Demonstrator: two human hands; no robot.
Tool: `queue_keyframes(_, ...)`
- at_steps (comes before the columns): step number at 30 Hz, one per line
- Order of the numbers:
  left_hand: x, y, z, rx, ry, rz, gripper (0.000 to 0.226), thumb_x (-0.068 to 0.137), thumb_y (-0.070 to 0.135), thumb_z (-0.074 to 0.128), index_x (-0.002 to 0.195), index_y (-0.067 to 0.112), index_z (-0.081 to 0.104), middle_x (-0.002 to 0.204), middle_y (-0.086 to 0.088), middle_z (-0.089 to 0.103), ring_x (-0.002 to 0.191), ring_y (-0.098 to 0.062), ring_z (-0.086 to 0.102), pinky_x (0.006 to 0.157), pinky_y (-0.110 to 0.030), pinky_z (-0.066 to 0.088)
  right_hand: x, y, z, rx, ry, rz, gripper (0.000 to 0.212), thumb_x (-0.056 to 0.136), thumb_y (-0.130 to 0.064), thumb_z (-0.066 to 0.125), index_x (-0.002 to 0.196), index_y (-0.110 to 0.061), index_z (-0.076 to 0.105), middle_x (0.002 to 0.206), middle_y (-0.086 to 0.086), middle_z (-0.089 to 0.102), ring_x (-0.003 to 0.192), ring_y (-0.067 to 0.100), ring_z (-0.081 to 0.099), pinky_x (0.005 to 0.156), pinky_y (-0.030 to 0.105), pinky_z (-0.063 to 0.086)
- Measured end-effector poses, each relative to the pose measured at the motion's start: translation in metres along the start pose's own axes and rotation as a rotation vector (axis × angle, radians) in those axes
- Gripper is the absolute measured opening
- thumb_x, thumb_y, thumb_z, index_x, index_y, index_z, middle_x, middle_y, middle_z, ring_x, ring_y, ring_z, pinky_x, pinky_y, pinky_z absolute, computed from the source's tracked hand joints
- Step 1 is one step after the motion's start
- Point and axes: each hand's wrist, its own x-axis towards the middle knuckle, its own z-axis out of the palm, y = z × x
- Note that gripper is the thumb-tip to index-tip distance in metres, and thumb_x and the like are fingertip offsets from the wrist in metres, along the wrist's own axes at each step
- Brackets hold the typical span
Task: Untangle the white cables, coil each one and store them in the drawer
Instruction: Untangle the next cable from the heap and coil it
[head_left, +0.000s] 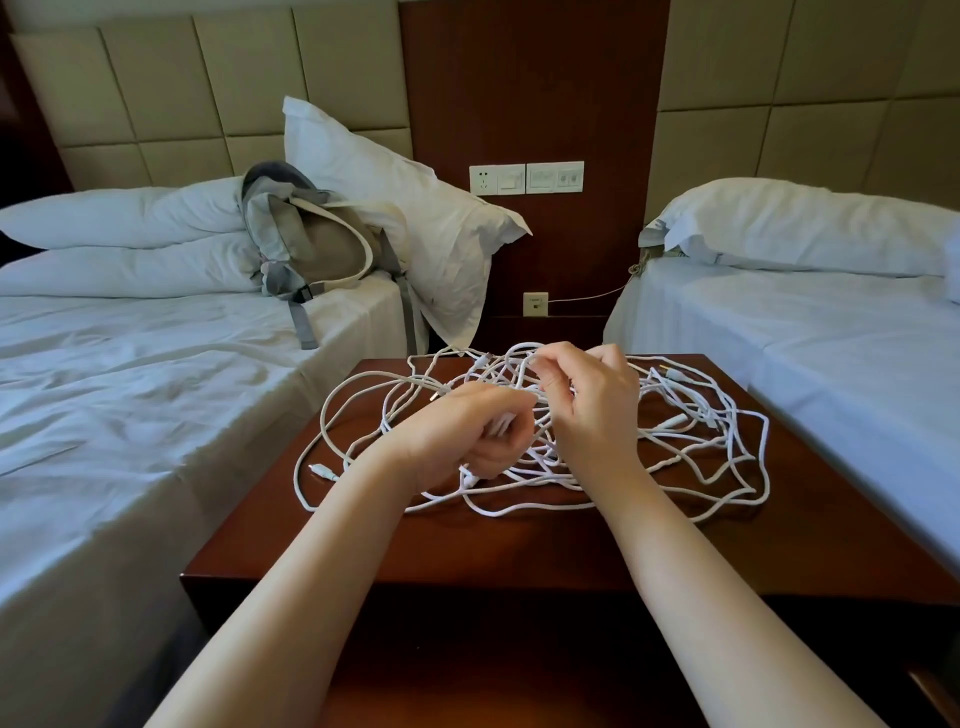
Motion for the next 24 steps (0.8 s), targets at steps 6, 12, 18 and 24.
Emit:
queue_keyframes(6,0.004,0.003,-0.011,-0.586,-0.196,0.268,0.030,0.077,0.026,0.054,0.049,0.018,0.052,0.039,0.006,0.020,0.035,-0.009,0.017,0.038,-0.018,0.017,-0.002,0.001,0.004,-0.050,-0.089,-0.116,0.030,0.091,-0.029,0.043,0.062,-0.024,0.046,0.057,-0.024,0.030,0.071,0.007,0.033,0.066,0.030,0.029)
queue_keyframes(12,-0.003,0.014,-0.029,-1.022,-0.079,0.510,0.035,0.082,0.022,0.040,0.048,0.014,0.046,0.042,0.006,0.021,0.037,-0.009,0.020,0.039,-0.021,0.027,-0.006,0.010,0.009,-0.191,-0.197,-0.117,0.021,0.086,-0.021,0.060,0.066,-0.016,0.062,0.058,-0.015,0.042,0.067,0.014,0.039,0.062,0.029,0.031)
queue_keyframes(18,-0.012,0.024,-0.038,-1.162,0.431,0.640,0.032,0.080,0.023,0.039,0.051,0.014,0.046,0.042,0.006,0.030,0.038,-0.007,0.027,0.044,-0.019,0.027,-0.006,0.011,0.006,-0.272,-0.302,-0.080,0.016,0.087,-0.023,0.062,0.072,-0.019,0.067,0.067,-0.007,0.062,0.074,0.015,0.041,0.066,0.030,0.031)
queue_keyframes(24,-0.007,0.012,-0.050,-0.796,0.929,0.677,0.029,0.097,0.008,0.027,0.071,0.015,0.040,0.049,0.007,0.038,0.046,-0.008,0.035,0.052,-0.020,0.031,-0.004,0.010,0.002,-0.282,-0.361,0.003,0.017,0.090,-0.021,0.054,0.077,-0.018,0.065,0.073,-0.009,0.057,0.082,0.014,0.037,0.072,0.032,0.030)
